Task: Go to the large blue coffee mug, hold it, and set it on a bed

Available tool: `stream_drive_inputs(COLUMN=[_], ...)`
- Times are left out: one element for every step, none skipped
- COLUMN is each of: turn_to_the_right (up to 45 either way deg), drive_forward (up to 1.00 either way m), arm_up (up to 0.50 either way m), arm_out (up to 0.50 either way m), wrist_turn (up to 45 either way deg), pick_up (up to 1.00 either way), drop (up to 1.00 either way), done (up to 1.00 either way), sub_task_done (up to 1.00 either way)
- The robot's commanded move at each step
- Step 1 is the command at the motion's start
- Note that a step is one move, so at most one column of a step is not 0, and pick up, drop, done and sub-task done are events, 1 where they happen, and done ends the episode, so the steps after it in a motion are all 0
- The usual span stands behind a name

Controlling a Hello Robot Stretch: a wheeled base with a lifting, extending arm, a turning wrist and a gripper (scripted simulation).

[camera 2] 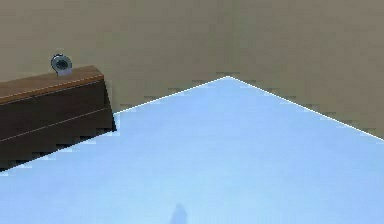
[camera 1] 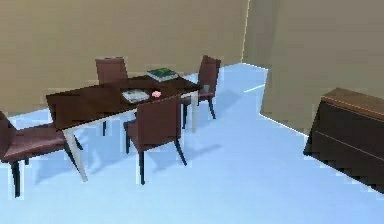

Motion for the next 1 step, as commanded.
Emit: stream_drive_inputs(turn_to_the_right=[15.0], drive_forward=[0.0], arm_up=[0.0], arm_out=[0.0], wrist_turn=[0.0], pick_up=[0.0], drop=[0.0], done=[0.0], sub_task_done=[0.0])
